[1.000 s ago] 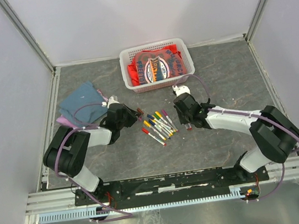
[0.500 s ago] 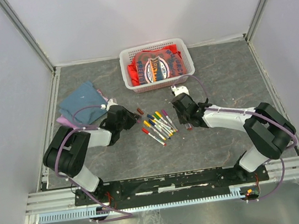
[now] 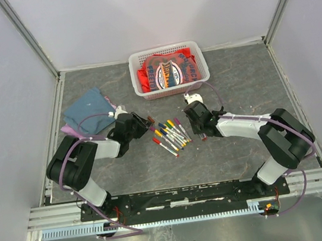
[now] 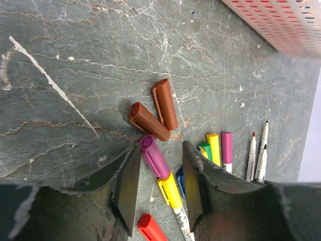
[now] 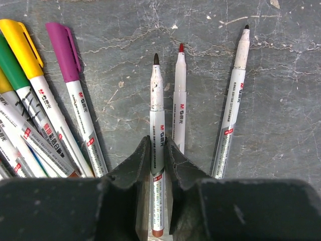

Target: Open the pen caps

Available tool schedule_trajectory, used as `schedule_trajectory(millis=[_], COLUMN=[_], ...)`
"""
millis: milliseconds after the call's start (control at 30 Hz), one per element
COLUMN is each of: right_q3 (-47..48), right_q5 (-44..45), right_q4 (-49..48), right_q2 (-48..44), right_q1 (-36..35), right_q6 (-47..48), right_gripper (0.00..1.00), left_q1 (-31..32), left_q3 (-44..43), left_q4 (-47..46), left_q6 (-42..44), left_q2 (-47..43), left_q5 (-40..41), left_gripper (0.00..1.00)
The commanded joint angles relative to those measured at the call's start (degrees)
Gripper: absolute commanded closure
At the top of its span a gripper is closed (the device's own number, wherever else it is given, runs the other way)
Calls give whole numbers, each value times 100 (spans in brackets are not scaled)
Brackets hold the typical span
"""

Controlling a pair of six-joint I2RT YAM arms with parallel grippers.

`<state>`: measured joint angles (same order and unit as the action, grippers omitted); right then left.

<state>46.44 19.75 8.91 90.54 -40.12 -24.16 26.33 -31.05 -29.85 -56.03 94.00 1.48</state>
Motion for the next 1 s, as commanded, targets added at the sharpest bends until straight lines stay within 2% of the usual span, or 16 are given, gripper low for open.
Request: schedule_trajectory(millis=[0,633,967], right_q3=[230,253,373], right_q5=[88,172,-94], right_q4=[-78,-35,-45], right_q2=[45,5,-358], right_q1=[21,12,-155], right_q6=[-7,54,361], right_gripper=[79,66,63], left_q1=[-33,-104,-102], left_q3=[125,328,373], left_q4=[111,283,304], left_q6=[160,259,250], left_q2=[-92,-645,-906], left_q5=[218,326,277], left_gripper=[53,52,39])
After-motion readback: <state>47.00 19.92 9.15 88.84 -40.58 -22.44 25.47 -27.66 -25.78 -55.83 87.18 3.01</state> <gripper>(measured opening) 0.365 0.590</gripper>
